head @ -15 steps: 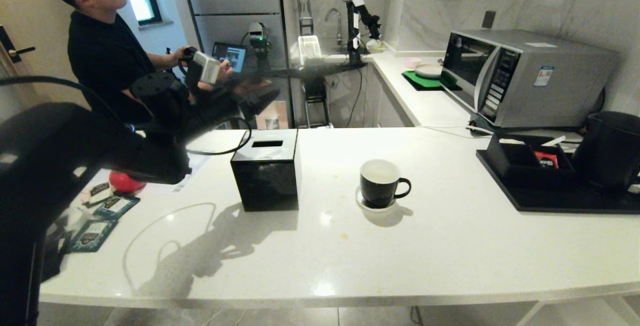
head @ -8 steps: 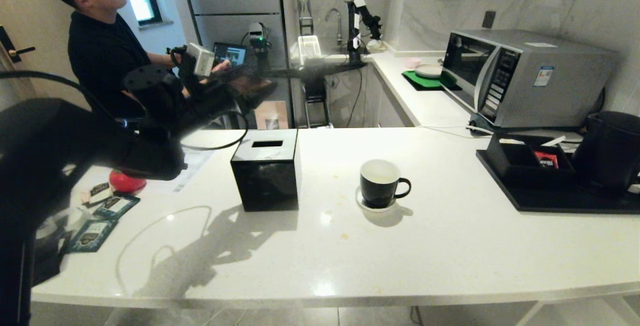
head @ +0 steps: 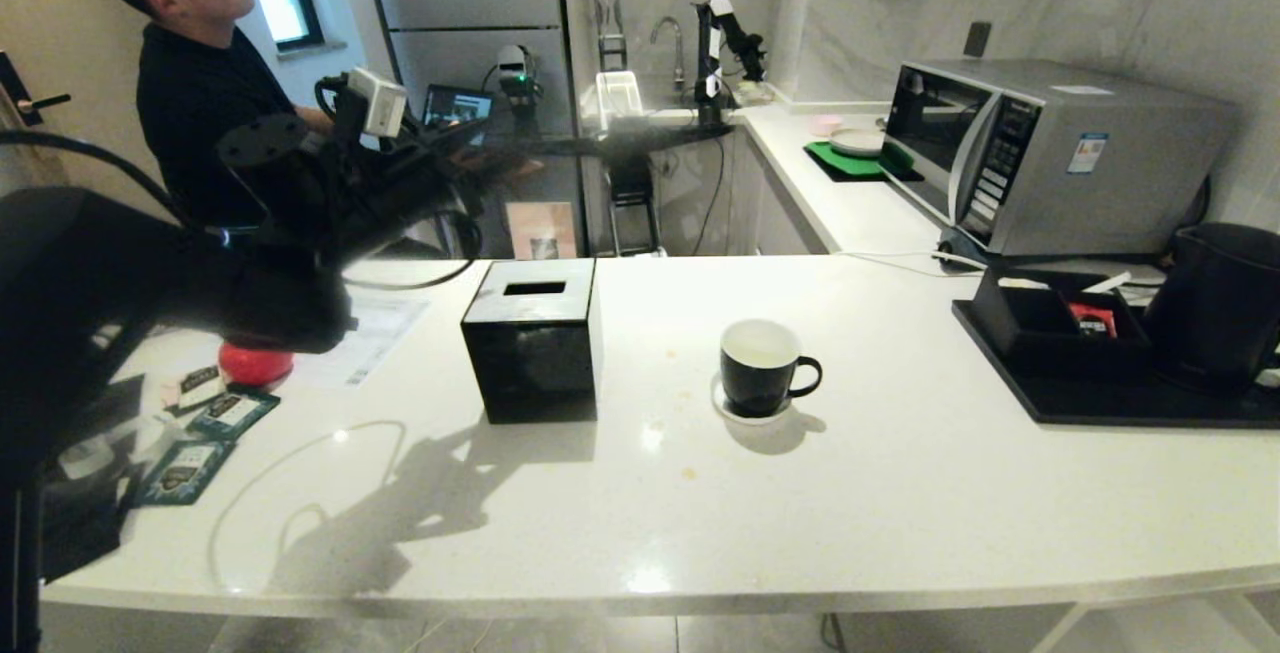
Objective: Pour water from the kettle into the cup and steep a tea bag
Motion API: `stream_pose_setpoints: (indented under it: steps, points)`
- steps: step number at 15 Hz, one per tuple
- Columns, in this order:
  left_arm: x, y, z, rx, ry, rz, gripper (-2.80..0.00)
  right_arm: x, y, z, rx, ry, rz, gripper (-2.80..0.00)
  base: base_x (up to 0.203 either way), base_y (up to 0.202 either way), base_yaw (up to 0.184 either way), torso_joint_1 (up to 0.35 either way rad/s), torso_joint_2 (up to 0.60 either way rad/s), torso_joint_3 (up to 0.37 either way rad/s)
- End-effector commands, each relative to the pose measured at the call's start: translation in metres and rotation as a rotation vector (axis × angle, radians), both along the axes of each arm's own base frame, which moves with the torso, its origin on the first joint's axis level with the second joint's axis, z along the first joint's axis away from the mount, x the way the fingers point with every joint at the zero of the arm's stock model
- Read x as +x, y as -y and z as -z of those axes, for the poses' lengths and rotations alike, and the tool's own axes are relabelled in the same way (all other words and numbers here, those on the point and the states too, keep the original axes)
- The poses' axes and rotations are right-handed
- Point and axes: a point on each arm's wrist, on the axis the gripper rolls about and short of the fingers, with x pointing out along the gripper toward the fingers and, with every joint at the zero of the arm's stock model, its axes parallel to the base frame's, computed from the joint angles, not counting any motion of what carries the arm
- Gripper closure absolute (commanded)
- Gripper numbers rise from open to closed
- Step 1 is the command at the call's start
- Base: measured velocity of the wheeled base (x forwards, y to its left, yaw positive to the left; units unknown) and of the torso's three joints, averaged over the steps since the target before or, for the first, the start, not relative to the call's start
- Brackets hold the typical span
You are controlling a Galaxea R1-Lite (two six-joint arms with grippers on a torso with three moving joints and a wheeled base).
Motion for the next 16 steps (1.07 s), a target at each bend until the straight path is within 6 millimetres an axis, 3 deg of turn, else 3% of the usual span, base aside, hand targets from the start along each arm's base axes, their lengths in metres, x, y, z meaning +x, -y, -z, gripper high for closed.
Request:
stream_pose_setpoints:
  steps: [1,5,10,16]
  points:
    - [-0.005,-0.005,-0.01,-0.001,0.027,-0.008,0.0,0.0,0.0,0.0,0.0,0.0,0.0,0.0,0.0,0.0,0.0,0.0,0.0,0.0]
    - [-0.015,-0.009,-0.029,-0.004,0.064,-0.017,0.0,0.0,0.0,0.0,0.0,0.0,0.0,0.0,0.0,0.0,0.0,0.0,0.0,0.0]
    - [-0.046,-0.016,-0.06,-0.032,0.06,-0.082,0.0,0.0,0.0,0.0,0.0,-0.001,0.0,0.0,0.0,0.0,0.0,0.0,0.0,0.0]
    - [-0.115,-0.024,-0.038,-0.054,-0.125,-0.214,0.0,0.0,0.0,0.0,0.0,-0.001,0.0,0.0,0.0,0.0,0.0,0.0,0.0,0.0]
